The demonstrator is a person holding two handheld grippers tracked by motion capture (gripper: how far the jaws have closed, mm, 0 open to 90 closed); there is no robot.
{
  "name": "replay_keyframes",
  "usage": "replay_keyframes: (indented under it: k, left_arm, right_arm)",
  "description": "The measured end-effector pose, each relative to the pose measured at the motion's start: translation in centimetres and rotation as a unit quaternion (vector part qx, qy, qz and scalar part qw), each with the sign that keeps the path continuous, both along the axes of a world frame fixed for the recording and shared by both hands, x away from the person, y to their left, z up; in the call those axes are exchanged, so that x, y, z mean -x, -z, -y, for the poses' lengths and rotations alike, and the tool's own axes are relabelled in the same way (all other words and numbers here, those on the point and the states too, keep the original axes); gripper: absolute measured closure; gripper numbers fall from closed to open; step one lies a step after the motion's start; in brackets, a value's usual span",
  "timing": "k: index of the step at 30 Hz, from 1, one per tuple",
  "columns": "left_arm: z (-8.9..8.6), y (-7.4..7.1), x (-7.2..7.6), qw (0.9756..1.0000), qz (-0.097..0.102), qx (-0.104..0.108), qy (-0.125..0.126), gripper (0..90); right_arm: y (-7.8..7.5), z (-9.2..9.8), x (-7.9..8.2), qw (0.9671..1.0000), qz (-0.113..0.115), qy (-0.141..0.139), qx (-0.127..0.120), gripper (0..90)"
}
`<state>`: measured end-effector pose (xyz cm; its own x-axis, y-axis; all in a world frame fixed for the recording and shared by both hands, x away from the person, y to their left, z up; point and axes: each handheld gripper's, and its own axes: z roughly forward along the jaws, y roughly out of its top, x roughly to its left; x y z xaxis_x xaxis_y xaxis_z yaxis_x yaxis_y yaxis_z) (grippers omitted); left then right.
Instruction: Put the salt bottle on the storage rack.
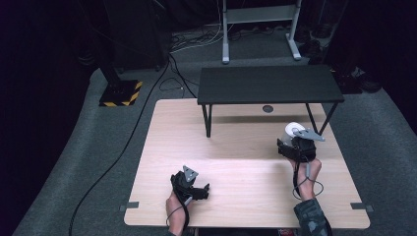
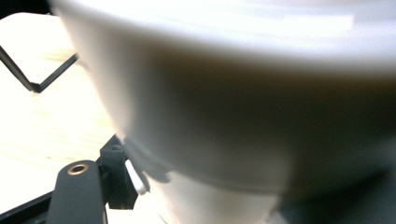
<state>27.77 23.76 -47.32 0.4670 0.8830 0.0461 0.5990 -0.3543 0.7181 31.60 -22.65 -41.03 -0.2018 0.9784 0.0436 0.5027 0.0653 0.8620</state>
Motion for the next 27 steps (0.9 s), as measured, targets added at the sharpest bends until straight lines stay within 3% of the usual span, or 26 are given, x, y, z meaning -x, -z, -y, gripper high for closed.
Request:
replay_keyframes:
  k: [27]
  left_arm:
    - [0.0, 0.0, 0.0, 1.0, 0.0, 0.0, 0.0, 0.2]
  right_arm:
    - [-5.2, 1.0, -1.5, 0.9997, 0.023, -0.003, 0.006, 26.2]
